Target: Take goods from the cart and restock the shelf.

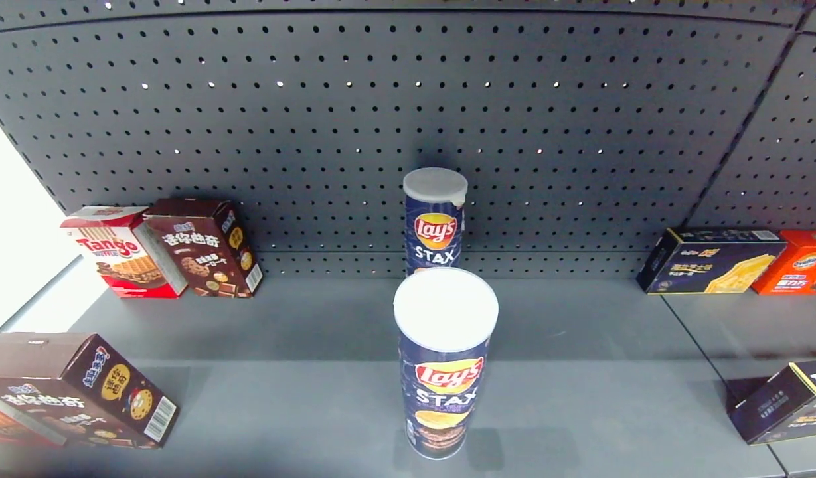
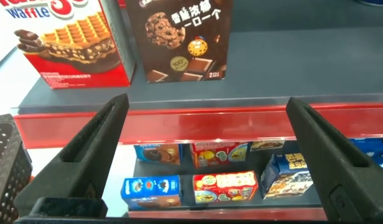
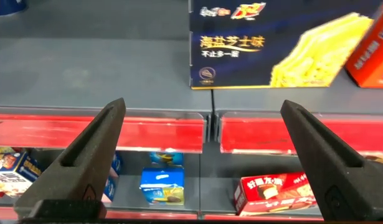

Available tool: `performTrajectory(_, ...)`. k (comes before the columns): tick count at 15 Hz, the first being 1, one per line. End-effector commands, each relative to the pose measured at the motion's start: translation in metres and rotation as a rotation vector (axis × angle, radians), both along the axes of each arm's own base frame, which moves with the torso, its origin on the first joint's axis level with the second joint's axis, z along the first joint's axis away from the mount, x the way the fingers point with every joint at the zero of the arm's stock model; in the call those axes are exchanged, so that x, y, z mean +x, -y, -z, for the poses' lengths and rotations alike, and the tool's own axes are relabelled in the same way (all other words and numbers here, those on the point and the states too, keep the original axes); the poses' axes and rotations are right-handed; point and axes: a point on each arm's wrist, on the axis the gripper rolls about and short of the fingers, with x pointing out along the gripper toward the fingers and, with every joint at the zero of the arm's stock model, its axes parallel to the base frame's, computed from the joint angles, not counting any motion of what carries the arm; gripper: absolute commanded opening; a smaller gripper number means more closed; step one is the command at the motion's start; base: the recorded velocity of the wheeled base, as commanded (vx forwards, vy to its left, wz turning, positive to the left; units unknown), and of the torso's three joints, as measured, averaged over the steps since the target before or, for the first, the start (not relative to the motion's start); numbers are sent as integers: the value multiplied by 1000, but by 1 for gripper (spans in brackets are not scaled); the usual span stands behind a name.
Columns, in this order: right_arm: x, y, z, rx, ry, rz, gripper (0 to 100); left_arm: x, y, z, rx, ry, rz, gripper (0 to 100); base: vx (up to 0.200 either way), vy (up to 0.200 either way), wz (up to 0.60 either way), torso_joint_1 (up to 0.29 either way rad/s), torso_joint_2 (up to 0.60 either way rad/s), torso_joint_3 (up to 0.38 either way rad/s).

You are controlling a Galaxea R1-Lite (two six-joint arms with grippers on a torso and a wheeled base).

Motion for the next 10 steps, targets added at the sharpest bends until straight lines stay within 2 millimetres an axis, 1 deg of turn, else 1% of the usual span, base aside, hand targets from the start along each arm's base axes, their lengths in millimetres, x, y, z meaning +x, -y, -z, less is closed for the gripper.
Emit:
performTrajectory(1,0,0,0,0,-1,0,100,0,0,0,1,-1,-1,100,0,0,0,0,0,0)
performTrajectory(3,0,0,0,0,-1,0,100,0,0,0,1,-1,-1,100,0,0,0,0,0,0)
performTrajectory(4,0,0,0,0,-1,0,100,0,0,0,1,-1,-1,100,-200,0,0,2,2,-7)
performTrajectory(10,0,0,0,0,-1,0,100,0,0,0,1,-1,-1,100,0,0,0,0,0,0)
